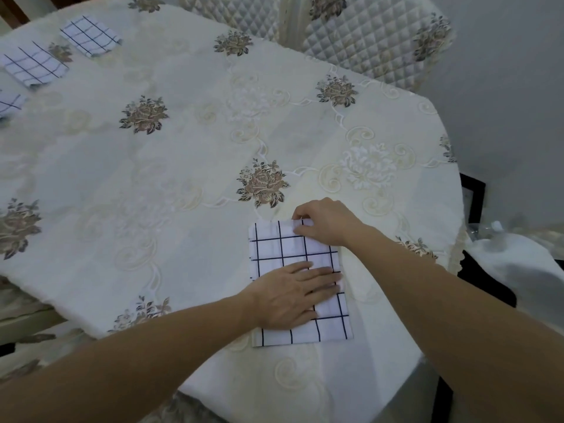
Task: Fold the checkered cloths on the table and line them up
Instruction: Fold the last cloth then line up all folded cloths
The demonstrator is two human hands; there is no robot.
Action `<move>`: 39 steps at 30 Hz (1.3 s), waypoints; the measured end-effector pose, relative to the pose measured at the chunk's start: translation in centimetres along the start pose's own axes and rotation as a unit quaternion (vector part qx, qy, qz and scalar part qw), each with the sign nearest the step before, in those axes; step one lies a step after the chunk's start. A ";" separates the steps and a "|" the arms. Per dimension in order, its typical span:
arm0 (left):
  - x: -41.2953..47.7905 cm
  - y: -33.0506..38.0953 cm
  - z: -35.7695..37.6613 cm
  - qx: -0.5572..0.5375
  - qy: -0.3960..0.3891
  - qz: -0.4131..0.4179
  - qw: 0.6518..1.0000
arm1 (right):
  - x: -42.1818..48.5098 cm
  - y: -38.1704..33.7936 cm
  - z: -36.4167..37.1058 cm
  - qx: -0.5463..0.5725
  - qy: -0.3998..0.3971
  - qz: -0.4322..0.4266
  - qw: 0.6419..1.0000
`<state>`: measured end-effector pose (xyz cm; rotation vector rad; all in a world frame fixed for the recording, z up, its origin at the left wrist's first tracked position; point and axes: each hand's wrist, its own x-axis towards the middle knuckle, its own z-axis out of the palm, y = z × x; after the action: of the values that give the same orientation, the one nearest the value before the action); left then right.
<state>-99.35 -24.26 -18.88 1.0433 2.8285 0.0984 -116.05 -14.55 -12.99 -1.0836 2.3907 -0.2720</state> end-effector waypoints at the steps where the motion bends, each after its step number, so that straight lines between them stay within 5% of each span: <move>1: 0.0 0.0 0.1 -0.002 0.000 0.000 1.000 | 0.1 -0.3 -0.2 0.009 0.007 -0.003 1.000; 16: 0.4 2.2 -1.1 0.052 0.006 -0.052 0.997 | -6.0 -2.3 -1.4 0.023 0.062 -0.108 0.992; 22: -3.4 3.9 -2.3 -0.052 0.062 -0.110 0.991 | -7.7 -3.1 0.2 -0.016 0.097 -0.127 0.987; 30: -12.8 7.2 -2.7 -0.010 -0.013 -0.107 0.994 | -11.1 -4.9 2.7 -0.081 0.151 -0.138 0.975; 39: -13.9 9.1 -1.5 0.011 -0.127 -0.125 0.984 | -15.6 -5.6 8.5 -0.092 0.274 -0.110 0.951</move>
<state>-83.28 -26.44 -15.16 0.6439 2.7011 -0.0853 -99.29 -6.45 -12.65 -1.5286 2.8197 -0.4899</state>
